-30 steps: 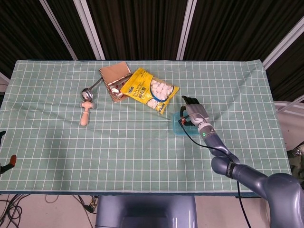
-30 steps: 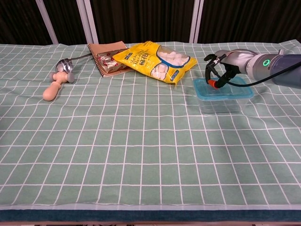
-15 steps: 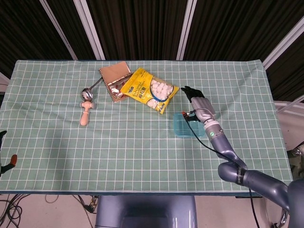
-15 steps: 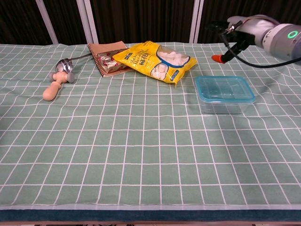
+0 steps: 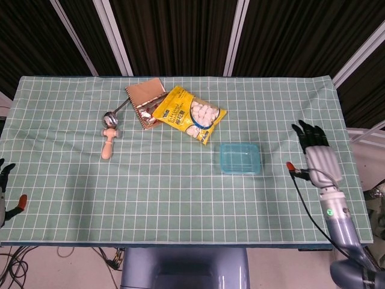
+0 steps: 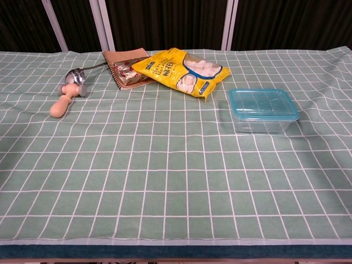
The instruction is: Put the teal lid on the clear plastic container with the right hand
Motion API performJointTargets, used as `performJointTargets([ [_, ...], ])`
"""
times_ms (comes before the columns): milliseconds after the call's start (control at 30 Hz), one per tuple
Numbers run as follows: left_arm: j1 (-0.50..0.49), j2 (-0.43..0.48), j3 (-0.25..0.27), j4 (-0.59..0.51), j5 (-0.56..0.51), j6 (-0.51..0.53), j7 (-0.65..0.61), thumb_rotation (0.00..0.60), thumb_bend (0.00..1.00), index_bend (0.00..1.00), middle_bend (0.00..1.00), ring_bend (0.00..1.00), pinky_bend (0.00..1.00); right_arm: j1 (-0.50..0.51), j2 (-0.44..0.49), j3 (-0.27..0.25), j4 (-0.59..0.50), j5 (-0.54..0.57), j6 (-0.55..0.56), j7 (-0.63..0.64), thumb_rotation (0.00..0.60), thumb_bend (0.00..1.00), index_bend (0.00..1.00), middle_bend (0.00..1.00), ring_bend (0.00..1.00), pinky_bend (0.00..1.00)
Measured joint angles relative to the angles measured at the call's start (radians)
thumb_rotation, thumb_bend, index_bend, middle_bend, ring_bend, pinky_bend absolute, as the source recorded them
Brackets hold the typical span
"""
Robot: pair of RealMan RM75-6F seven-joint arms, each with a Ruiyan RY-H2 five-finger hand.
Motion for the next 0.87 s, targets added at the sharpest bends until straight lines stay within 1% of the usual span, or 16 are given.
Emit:
performJointTargets([
  [133,0.002,0.004,0.014,-0.005,0.033,0.0,-0.004,0.6,0.35,0.14,0.0,0.0,0.0,-0.156,0.028,-0.098,-0.029,-0.086,0.165,-0.008,0.6,0.32,0.0,0.0,0.0,0.0],
  [167,0.004,0.004,0.017,-0.006,0.042,0.002,-0.004,0.6,0.35,0.14,0.0,0.0,0.0,-0.203,0.03,-0.13,-0.027,-0.116,0.21,-0.011,0.6,0.32,0.0,0.0,0.0,0.0],
  [267,0.01,0.009,0.028,-0.02,0.063,0.008,-0.012,0.6,0.35,0.14,0.0,0.0,0.0,-0.3,0.019,-0.198,0.001,-0.175,0.295,-0.019,0.6,0.32,0.0,0.0,0.0,0.0],
  [333,0.012,0.014,0.036,-0.027,0.077,0.008,-0.015,0.6,0.35,0.14,0.0,0.0,0.0,-0.329,0.008,-0.22,0.024,-0.201,0.315,-0.03,0.6,0.32,0.0,0.0,0.0,0.0],
  [533,0.017,0.014,0.054,-0.012,0.122,0.017,-0.002,0.6,0.35,0.14,0.0,0.0,0.0,-0.349,-0.011,-0.225,0.05,-0.249,0.335,-0.093,0.6,0.32,0.0,0.0,0.0,0.0],
  [867,0.022,0.004,0.065,-0.002,0.137,0.016,0.015,0.6,0.35,0.14,0.0,0.0,0.0,-0.353,-0.041,-0.184,0.098,-0.26,0.306,-0.066,0.6,0.32,0.0,0.0,0.0,0.0],
])
